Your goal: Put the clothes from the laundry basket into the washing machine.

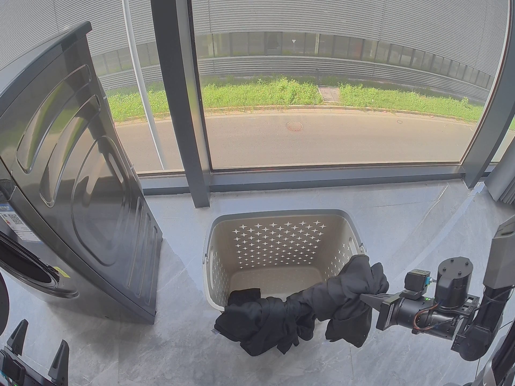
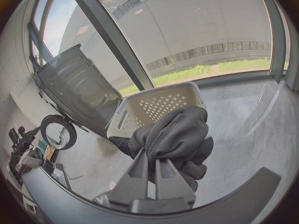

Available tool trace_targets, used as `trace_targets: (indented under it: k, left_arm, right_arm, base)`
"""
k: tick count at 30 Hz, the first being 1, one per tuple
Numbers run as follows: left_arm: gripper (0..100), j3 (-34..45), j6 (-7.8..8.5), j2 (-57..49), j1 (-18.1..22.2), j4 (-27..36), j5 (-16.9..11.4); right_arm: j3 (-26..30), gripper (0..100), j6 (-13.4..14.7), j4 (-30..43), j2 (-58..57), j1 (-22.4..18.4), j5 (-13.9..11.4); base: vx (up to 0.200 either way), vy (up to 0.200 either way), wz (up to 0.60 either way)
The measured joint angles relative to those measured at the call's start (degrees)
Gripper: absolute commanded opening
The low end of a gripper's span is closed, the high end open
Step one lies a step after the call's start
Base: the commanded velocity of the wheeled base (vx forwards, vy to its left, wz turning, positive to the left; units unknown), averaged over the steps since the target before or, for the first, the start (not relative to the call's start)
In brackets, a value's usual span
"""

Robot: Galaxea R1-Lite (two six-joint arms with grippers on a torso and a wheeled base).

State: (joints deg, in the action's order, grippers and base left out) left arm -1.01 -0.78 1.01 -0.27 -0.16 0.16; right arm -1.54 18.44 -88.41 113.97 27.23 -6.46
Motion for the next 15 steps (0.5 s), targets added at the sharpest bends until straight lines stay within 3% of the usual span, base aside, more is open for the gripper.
trace_targets:
  k: [7,15]
  left_arm:
    - [100,0.0,0.0,0.0,0.0,0.0,0.0]
    - [100,0.0,0.13,0.0,0.0,0.0,-0.02]
  right_arm:
    - [0.5,0,0.46,0.16,-9.06,3.11,2.15]
    - [-0.66,0,-0.11,0.05,-16.65,4.77,2.56]
  base:
    - [0.0,0.0,0.0]
    - [0.0,0.0,0.0]
